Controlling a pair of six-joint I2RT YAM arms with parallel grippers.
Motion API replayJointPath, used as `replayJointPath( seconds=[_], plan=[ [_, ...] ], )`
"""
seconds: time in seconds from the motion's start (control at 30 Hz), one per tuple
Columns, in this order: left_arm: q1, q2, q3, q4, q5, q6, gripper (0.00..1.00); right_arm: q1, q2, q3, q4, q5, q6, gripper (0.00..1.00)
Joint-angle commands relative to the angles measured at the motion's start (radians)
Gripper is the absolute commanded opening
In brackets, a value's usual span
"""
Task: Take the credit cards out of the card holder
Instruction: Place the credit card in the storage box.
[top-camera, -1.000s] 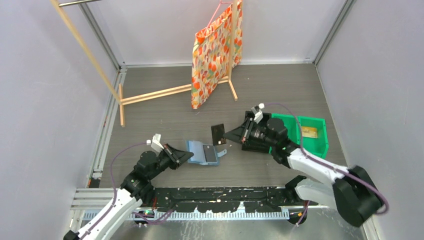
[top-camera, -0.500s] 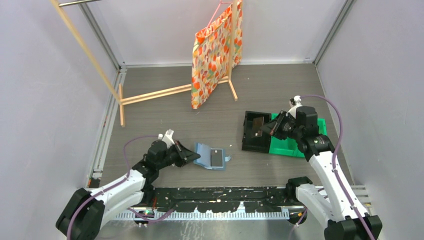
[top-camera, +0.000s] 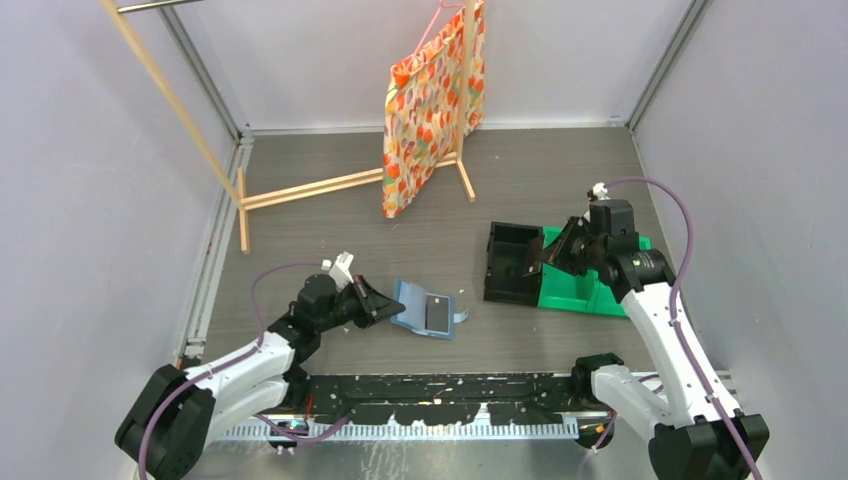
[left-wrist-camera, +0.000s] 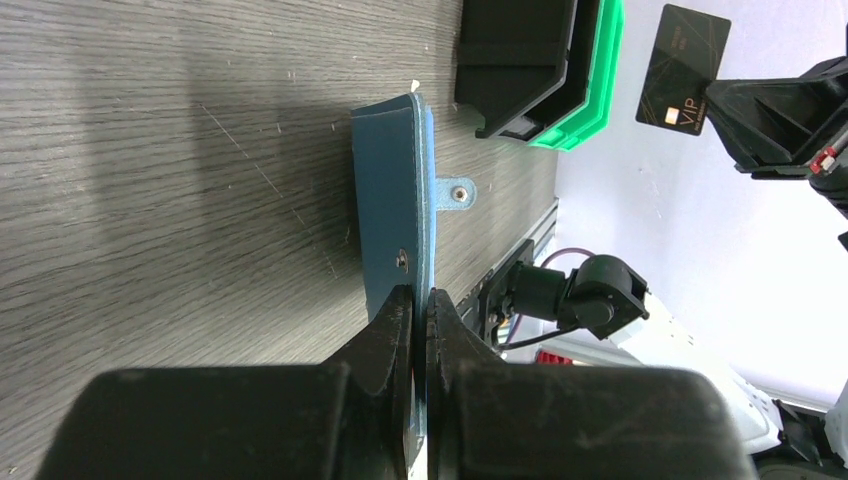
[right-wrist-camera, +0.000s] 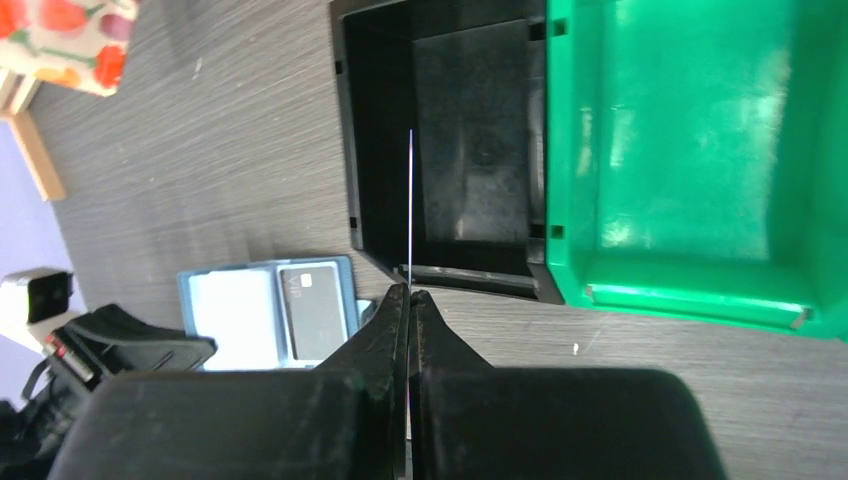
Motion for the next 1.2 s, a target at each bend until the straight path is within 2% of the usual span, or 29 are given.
replayJointPath(
  seconds=[0.0, 0.3, 0.67, 0.8, 1.0, 1.17],
  plan=[
    [0.005, -0.028, 0.018, 0.052, 0.025, 0.028, 0.01, -0.003, -0.008, 0.062, -0.043, 0.129, 0.052, 0.01],
    [0.005, -0.087, 0.001, 0.011, 0.020, 0.038, 0.00, 0.005, -0.055, 0.027, 0.050, 0.292, 0.239, 0.01],
    [0.005, -0.164, -0.012, -0.047, 0.008, 0.038, 0.01, 0.018, 0.034, 0.106, 0.011, 0.555, 0.479, 0.01],
    [0.005, -0.209, -0.017, -0.093, 0.003, 0.042, 0.01, 0.017, 0.095, 0.156, -0.082, 0.655, 0.631, 0.01],
    [0.005, -0.255, -0.028, -0.129, -0.008, 0.041, 0.01, 0.018, 0.222, 0.211, -0.204, 0.712, 0.829, 0.01],
    [0.005, -0.280, -0.031, -0.149, -0.007, 0.039, 0.01, 0.018, 0.288, 0.189, -0.182, 0.717, 0.910, 0.01]
  ],
)
